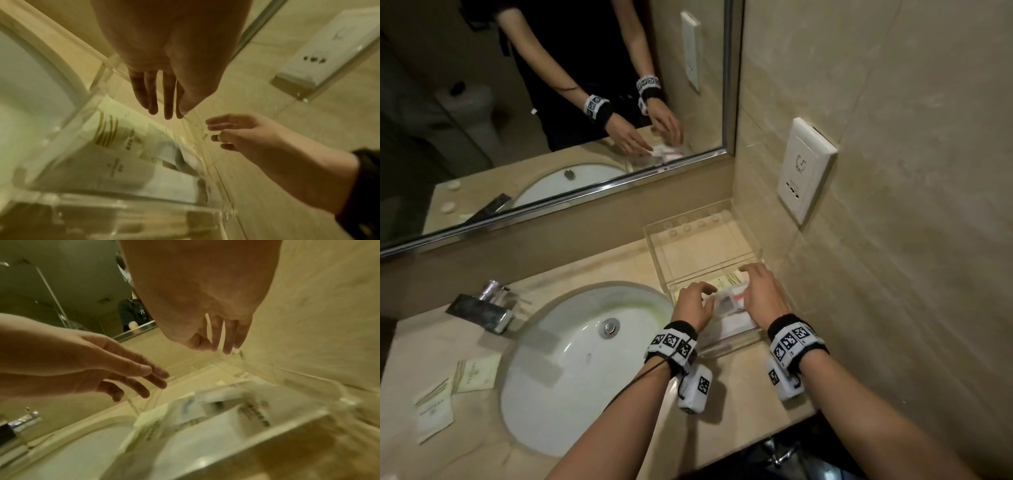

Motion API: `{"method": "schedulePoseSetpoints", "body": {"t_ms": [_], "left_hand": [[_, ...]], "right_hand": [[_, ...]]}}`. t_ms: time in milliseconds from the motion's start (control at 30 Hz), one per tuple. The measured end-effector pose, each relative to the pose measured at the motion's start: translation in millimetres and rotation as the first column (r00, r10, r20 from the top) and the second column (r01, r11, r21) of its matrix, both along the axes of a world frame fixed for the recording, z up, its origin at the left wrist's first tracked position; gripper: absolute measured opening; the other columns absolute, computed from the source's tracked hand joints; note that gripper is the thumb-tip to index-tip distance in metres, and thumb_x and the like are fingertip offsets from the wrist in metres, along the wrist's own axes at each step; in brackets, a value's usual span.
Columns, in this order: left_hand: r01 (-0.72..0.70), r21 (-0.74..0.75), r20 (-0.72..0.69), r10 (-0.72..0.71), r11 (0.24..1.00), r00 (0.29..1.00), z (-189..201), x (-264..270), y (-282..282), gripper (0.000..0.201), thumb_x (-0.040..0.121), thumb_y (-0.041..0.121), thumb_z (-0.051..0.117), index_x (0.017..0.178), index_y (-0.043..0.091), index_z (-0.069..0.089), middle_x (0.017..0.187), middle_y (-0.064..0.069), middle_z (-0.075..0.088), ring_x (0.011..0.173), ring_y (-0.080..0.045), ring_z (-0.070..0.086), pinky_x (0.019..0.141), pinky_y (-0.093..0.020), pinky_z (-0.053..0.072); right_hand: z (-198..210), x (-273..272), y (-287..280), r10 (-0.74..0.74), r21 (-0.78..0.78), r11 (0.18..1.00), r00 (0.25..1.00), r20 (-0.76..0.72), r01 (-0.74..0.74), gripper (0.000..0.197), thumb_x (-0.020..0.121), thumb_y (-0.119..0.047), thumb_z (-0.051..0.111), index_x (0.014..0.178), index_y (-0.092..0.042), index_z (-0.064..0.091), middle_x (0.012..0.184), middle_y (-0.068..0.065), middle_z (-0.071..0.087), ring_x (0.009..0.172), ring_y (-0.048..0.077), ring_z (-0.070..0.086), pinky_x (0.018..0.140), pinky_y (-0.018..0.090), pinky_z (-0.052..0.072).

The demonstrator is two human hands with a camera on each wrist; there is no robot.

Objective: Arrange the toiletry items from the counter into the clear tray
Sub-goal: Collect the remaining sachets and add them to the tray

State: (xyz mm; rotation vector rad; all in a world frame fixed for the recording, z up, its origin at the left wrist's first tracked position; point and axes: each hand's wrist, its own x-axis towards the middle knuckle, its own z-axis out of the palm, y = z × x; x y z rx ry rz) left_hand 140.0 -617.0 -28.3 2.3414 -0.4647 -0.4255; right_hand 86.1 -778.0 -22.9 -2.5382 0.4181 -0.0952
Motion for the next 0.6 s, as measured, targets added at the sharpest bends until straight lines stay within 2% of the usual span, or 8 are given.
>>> {"method": "schedulePoseSetpoints", "body": {"t_ms": [67,133,200,300,400,500,600], "left_hand": [[-0.074,-0.064,-0.009,0.074,0.995,0.997,11.2,3.6,18.4,0.018,0.092,0.016,0.054,0.106,0.013,0.066,0.105,-0.002,0.068,0.090,-0.017,0.062,0.081,-0.025,0.048],[-0.153,-0.112,-0.023,0.152,0.982,0.988,20.5,6.5,43.0,0.016,0.092,0.014,0.054,0.102,0.012,0.067,0.096,-0.001,0.068,0.080,-0.015,0.060,0.074,-0.021,0.045],[-0.229,-0.139,-0.029,0.227,0.963,0.973,27.2,7.7,73.3,0.015,0.091,0.014,0.054,0.099,0.012,0.067,0.091,0.000,0.067,0.079,-0.014,0.060,0.072,-0.020,0.045],[-0.361,-0.166,-0.043,0.359,0.918,0.933,32.6,5.5,127.7,0.014,0.091,0.015,0.056,0.099,0.014,0.067,0.092,0.000,0.069,0.081,-0.015,0.062,0.073,-0.020,0.048],[-0.499,-0.178,-0.064,0.496,0.848,0.866,35.3,-6.8,188.0,0.013,0.089,0.014,0.056,0.096,0.015,0.067,0.090,-0.001,0.069,0.078,-0.016,0.063,0.069,-0.018,0.048],[-0.622,-0.170,-0.085,0.617,0.765,0.782,35.6,-27.6,250.8,0.013,0.087,0.012,0.057,0.093,0.015,0.068,0.088,-0.003,0.070,0.077,-0.021,0.064,0.074,-0.027,0.051],[-0.731,-0.150,-0.118,0.722,0.665,0.681,31.3,-54.4,313.9,0.012,0.087,0.012,0.057,0.092,0.016,0.067,0.082,-0.001,0.067,0.072,-0.020,0.061,0.071,-0.028,0.049]], "right_hand": [[7.7,7.0,15.3,0.004,0.011,1.000,0.998,0.061,-0.005,0.045,0.086,0.004,0.050,0.128,-0.012,0.055,0.132,0.006,0.053,0.121,0.024,0.051,0.105,0.039,0.042],[14.1,15.8,35.0,0.042,0.036,0.998,0.993,0.111,-0.046,0.041,0.089,0.001,0.049,0.127,-0.011,0.056,0.130,0.006,0.054,0.120,0.023,0.051,0.105,0.037,0.041],[20.8,25.2,59.8,0.099,0.073,0.991,0.981,0.169,-0.112,0.034,0.092,-0.004,0.051,0.125,-0.011,0.057,0.127,0.005,0.055,0.118,0.021,0.052,0.104,0.034,0.042],[29.1,40.8,108.8,0.214,0.127,0.961,0.949,0.230,-0.247,0.029,0.094,-0.011,0.054,0.123,-0.011,0.058,0.122,0.005,0.057,0.110,0.020,0.057,0.099,0.035,0.047],[32.8,52.8,165.3,0.331,0.169,0.912,0.915,0.231,-0.373,0.027,0.095,-0.015,0.056,0.122,-0.011,0.058,0.119,0.004,0.058,0.104,0.018,0.059,0.094,0.034,0.049],[32.2,58.7,225.5,0.448,0.182,0.854,0.867,0.219,-0.488,0.025,0.095,-0.016,0.056,0.120,-0.013,0.057,0.116,0.002,0.059,0.099,0.015,0.059,0.089,0.030,0.049],[29.4,58.6,288.9,0.562,0.223,0.771,0.802,0.202,-0.597,0.025,0.093,-0.014,0.056,0.117,-0.014,0.058,0.110,0.001,0.062,0.091,0.014,0.060,0.084,0.028,0.049]]}}
